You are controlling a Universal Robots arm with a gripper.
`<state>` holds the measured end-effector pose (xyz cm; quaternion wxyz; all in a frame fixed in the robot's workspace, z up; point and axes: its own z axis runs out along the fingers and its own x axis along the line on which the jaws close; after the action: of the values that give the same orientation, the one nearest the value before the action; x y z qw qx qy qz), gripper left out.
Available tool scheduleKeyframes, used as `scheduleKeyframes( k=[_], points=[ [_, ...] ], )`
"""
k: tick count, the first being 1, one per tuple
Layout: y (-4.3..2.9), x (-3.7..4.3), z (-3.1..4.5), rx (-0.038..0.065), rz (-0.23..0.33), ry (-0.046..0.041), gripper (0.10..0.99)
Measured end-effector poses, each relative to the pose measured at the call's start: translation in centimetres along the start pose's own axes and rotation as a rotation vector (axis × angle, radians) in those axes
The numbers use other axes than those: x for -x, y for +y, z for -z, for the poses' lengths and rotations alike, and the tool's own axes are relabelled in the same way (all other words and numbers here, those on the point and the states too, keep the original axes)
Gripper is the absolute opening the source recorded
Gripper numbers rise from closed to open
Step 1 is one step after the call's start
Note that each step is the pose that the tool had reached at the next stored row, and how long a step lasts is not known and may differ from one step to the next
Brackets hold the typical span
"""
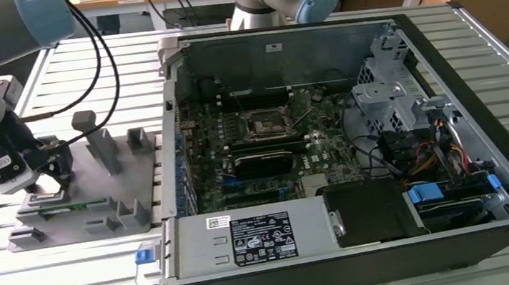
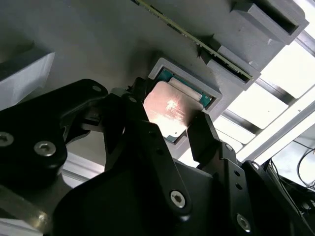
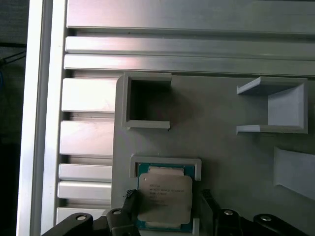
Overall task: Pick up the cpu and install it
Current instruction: 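Pick up the cpu and move it towards the insertion slot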
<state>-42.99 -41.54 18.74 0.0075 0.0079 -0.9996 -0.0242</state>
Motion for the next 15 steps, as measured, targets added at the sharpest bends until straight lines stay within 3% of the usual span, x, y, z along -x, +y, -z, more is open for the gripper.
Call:
scheduleKeyframes(
  k=[15],
  points=[
    [0.21, -0.19, -0.17, 0.000, 0.000, -0.0003, 0.612]
  ],
)
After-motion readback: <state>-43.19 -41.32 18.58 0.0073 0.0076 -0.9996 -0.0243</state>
